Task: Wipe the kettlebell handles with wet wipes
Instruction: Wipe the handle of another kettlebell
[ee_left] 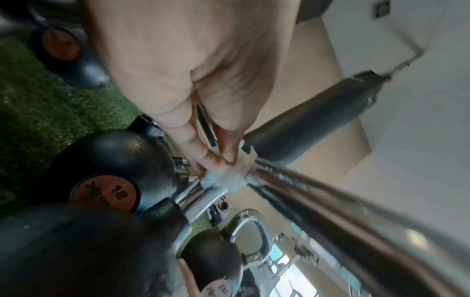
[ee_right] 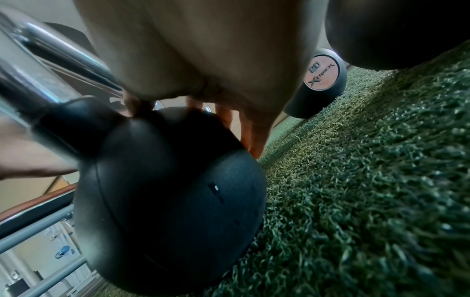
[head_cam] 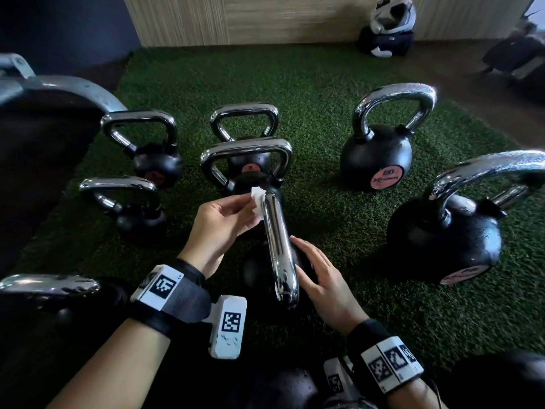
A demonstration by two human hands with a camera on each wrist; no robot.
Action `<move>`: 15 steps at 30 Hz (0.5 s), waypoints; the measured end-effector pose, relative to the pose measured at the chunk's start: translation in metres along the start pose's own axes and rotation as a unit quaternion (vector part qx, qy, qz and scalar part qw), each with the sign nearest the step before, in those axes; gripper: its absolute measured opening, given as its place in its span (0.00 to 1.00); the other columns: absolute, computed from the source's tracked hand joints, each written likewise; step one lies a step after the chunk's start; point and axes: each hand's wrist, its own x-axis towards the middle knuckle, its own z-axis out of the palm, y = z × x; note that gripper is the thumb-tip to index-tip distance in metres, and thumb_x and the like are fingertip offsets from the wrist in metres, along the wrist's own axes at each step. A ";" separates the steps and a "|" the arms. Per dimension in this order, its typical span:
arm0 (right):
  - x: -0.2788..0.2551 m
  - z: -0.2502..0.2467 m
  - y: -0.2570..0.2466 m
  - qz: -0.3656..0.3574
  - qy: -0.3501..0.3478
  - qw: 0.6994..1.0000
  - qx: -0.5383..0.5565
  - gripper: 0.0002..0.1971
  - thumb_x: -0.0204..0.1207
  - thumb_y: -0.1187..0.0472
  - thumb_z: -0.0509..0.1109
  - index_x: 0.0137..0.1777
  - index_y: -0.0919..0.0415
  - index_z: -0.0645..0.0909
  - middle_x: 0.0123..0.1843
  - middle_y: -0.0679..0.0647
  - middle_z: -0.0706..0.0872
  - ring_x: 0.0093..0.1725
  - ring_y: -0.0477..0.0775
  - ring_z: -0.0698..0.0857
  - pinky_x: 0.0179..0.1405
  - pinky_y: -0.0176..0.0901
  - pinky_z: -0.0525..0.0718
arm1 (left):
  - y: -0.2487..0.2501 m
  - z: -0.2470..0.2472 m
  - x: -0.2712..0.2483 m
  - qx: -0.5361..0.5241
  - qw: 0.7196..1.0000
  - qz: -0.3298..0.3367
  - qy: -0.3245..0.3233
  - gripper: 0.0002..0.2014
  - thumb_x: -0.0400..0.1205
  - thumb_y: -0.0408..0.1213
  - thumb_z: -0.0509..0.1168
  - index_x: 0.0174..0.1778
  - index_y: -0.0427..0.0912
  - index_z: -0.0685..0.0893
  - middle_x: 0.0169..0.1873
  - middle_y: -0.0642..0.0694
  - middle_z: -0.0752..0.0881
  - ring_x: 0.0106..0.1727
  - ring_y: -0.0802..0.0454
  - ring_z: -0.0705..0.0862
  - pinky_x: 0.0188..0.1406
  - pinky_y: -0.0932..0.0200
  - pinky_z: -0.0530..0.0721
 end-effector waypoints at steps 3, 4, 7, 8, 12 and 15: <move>0.000 0.001 0.003 -0.006 0.005 1.000 -0.001 0.48 0.69 0.14 0.55 0.84 0.40 0.71 0.82 0.36 0.74 0.82 0.32 0.70 0.84 0.38 0.68 | 0.008 -0.003 -0.011 -0.027 0.999 0.000 -0.019 0.14 0.74 0.31 0.73 0.55 0.34 0.91 0.44 0.46 0.96 0.45 0.56 0.94 0.46 0.66 0.91; -0.001 0.001 0.004 -0.005 0.007 1.000 0.002 0.48 0.69 0.14 0.56 0.84 0.40 0.71 0.82 0.36 0.74 0.82 0.32 0.70 0.84 0.38 0.68 | 0.008 -0.005 -0.017 -0.018 0.999 0.009 -0.029 0.16 0.72 0.32 0.74 0.55 0.33 0.91 0.45 0.45 0.96 0.45 0.55 0.94 0.47 0.66 0.91; -0.001 0.002 0.006 -0.004 0.011 1.000 0.007 0.47 0.69 0.15 0.57 0.84 0.40 0.72 0.82 0.36 0.75 0.82 0.33 0.70 0.85 0.39 0.69 | 0.011 -0.006 -0.032 0.015 0.999 0.024 -0.046 0.17 0.70 0.33 0.75 0.54 0.33 0.91 0.45 0.44 0.96 0.44 0.55 0.94 0.47 0.65 0.91; 0.000 0.002 0.006 -0.004 0.010 1.000 0.005 0.47 0.69 0.15 0.57 0.84 0.40 0.72 0.82 0.36 0.75 0.82 0.33 0.71 0.85 0.41 0.69 | 0.013 -0.006 -0.032 0.021 0.998 0.027 -0.046 0.15 0.70 0.33 0.75 0.53 0.36 0.92 0.43 0.45 0.96 0.44 0.55 0.94 0.46 0.64 0.91; 0.000 0.002 0.006 -0.005 0.015 1.000 0.003 0.46 0.69 0.15 0.57 0.83 0.40 0.72 0.81 0.36 0.76 0.82 0.34 0.71 0.85 0.42 0.70 | 0.019 -0.003 -0.026 0.023 0.999 0.014 -0.025 0.15 0.67 0.34 0.77 0.50 0.39 0.90 0.39 0.43 0.95 0.41 0.55 0.94 0.42 0.65 0.91; 0.000 0.003 0.006 -0.009 0.019 1.000 0.007 0.47 0.70 0.16 0.57 0.83 0.42 0.73 0.81 0.37 0.76 0.81 0.35 0.72 0.85 0.44 0.71 | 0.021 -0.010 -0.040 0.047 0.995 -0.044 -0.076 0.15 0.67 0.32 0.77 0.49 0.34 0.90 0.39 0.41 0.95 0.39 0.53 0.93 0.39 0.66 0.91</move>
